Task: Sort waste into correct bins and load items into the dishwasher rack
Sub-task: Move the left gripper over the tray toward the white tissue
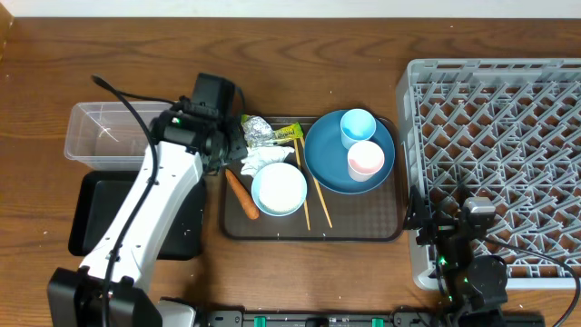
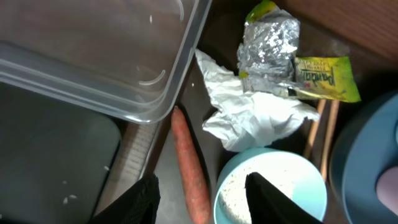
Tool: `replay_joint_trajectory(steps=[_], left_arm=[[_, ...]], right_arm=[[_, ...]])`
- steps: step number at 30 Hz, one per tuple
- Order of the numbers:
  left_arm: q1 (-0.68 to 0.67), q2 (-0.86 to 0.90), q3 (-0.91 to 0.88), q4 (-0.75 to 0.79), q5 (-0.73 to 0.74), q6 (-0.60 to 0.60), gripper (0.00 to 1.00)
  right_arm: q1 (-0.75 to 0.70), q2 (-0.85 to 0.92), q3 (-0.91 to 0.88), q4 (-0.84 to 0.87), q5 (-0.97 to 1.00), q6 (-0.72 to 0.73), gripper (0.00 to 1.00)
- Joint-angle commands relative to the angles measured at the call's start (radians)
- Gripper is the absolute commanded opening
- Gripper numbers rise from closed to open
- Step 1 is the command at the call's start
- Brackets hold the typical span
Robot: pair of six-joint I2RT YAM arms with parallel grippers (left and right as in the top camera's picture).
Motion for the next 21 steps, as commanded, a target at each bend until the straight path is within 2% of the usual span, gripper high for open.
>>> replay_joint_trajectory(steps=[1, 14, 21], left_arm=[[-0.002, 0.002, -0.045, 0.038, -0.027, -0.024, 0.49], [-0.004, 0.002, -0.180, 0.244, -0.026, -0.043, 0.49], [-0.040, 0.018, -0.193, 0.310, -0.028, -0.042, 0.48]], right_arm=[[-0.001, 0.000, -0.001, -0.004, 0.000, -0.006, 0.99], [-0.001, 0.000, -0.001, -0.004, 0.000, -0.006, 0.99], [-0.001, 0.000, -0.001, -0.004, 0.000, -0.006, 0.99]])
